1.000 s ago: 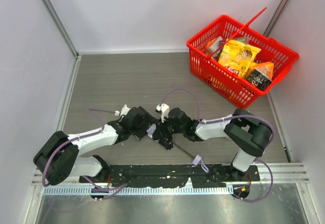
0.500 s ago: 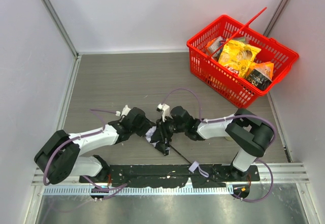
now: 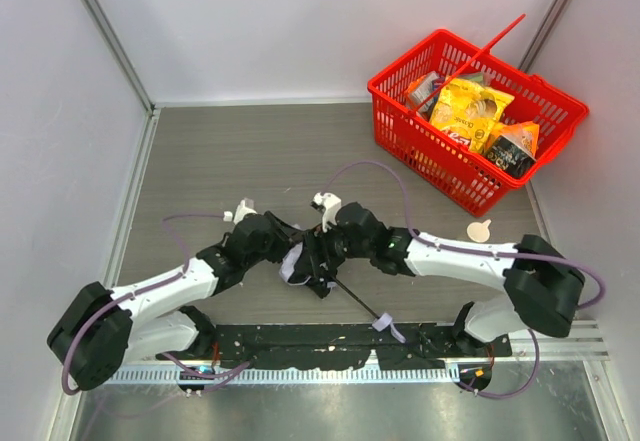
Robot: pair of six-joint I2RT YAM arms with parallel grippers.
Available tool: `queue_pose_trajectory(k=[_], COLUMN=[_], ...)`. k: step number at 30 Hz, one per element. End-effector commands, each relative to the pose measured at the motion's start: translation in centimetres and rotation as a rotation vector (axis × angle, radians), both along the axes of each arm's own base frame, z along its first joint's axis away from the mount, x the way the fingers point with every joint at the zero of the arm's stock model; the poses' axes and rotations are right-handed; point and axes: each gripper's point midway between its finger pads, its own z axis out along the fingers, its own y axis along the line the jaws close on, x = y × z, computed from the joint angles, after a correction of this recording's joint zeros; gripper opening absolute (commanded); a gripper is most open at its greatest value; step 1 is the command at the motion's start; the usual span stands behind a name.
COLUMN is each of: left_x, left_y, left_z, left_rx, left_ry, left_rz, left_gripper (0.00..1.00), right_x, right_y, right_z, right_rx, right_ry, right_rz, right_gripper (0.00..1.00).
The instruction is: Put away the umbrella
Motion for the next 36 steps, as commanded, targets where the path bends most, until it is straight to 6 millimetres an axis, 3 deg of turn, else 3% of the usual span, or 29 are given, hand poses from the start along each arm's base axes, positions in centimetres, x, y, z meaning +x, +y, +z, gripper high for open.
queue_pose_trajectory(k=[1, 6, 10, 12, 15, 18, 23, 28, 29, 30, 31, 32, 33, 34, 36], left_x=[2.2, 2.9, 3.7, 3.9, 4.2, 3.5, 2.7, 2.0, 1.8, 1.8, 1.7, 1.8, 1.8, 1.8, 1.8], left_y=[-1.4, -1.6, -1.6, -1.7, -1.7, -2.2, -1.5, -0.4, -0.2, -0.1, 0.1, 0.1, 0.1, 0.0, 0.0], left_z=[5.4, 7.8, 10.1, 11.8, 14.4, 18.4, 23.6, 28.6, 29.5, 30.3, 31.4, 32.1, 32.9, 33.7, 35.0], left_rx=[-0.115, -0.141, -0.188, -0.232, -0.29, -0.371, -0.463, -0.612, -0.637, -0.661, -0.686, -0.701, -0.721, -0.745, -0.785], left_ry=[-0.189, -0.299, -0.386, -0.442, -0.51, -0.605, -0.69, -0.76, -0.774, -0.784, -0.802, -0.806, -0.819, -0.829, -0.854], left_rz=[-0.03, -0.055, -0.06, -0.068, -0.071, -0.127, -0.137, -0.117, -0.115, -0.11, -0.108, -0.106, -0.106, -0.107, -0.11], left_gripper=[0.0, 0.0, 0.0, 0.0, 0.0, 0.0, 0.0, 0.0, 0.0, 0.0, 0.0, 0.0, 0.0, 0.0, 0.0], right_x=[0.5, 1.5, 3.9, 5.7, 8.3, 9.4, 10.0, 10.8, 10.2, 10.5, 9.6, 9.8, 9.2, 9.0, 8.3], right_y=[-1.3, -3.4, -7.0, -9.2, -12.8, -13.8, -13.9, -14.1, -13.3, -12.6, -11.9, -11.1, -10.8, -10.1, -8.9], right_z=[4.5, 8.8, 12.9, 13.7, 13.1, 11.9, 10.7, 11.0, 10.5, 11.5, 10.2, 12.0, 10.9, 12.1, 12.5], right_rx=[0.04, 0.108, 0.169, 0.166, 0.131, 0.159, 0.252, 0.446, 0.485, 0.56, 0.586, 0.682, 0.71, 0.763, 0.808], right_ry=[0.025, 0.008, -0.016, -0.017, 0.002, 0.103, 0.233, 0.408, 0.497, 0.505, 0.627, 0.62, 0.723, 0.712, 0.766], right_rz=[-0.099, -0.195, -0.362, -0.479, -0.642, -0.677, -0.715, -0.788, -0.771, -0.733, -0.721, -0.67, -0.683, -0.639, -0.623], right_gripper=[0.78, 0.78, 0.79, 0.82, 0.87, 0.89, 0.89, 0.89, 0.89, 0.88, 0.87, 0.85, 0.84, 0.84, 0.83])
